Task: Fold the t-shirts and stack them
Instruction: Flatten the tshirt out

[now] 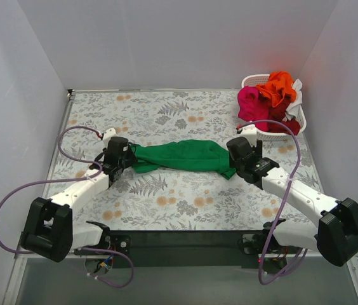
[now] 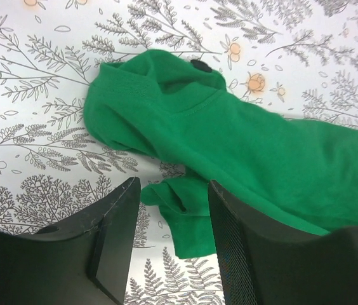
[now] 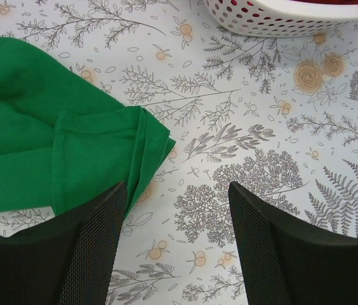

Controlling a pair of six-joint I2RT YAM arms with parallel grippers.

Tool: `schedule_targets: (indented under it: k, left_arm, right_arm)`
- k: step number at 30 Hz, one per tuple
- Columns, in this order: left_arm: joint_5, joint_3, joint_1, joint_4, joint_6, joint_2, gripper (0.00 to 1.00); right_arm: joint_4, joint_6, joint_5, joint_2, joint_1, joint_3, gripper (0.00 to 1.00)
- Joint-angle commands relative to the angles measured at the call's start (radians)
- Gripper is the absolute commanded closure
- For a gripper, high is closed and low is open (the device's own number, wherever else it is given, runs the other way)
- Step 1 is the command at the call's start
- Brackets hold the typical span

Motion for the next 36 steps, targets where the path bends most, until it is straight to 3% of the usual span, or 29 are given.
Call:
schedule_targets:
  k: [1, 7, 13, 25, 36]
  left_arm:
    - [-0.01, 0.012, 0.003, -0.007, 0.009, 0.007, 0.56]
    - [-0.035, -0.074, 0.003, -0.01, -0.063, -0.085, 0.59]
    - [-0.021, -0.201, 0.002, 0.073, -0.057, -0.332, 0.56]
    - [0.115, -0.189, 0.003, 0.083, 0.008, -0.236, 0.56]
    - [0.007, -0.091, 0.005, 0.045, 0.02, -0.059, 0.57]
  right_arm:
    - [0.033, 0.006, -0.017, -0.02, -0.003, -0.007, 0.4]
    - [0.042, 0.001, -0.039, -0.041, -0.003, -0.015, 0.4]
    - [0.064, -0.002, -0.079, -0.023, -0.003, -0.013, 0.39]
    - [0.067, -0.006, -0.071, -0.09, -0.002, -0.041, 0.37]
    - [0.068, -0.01, -0.089, -0.098, -0.002, -0.041, 0.37]
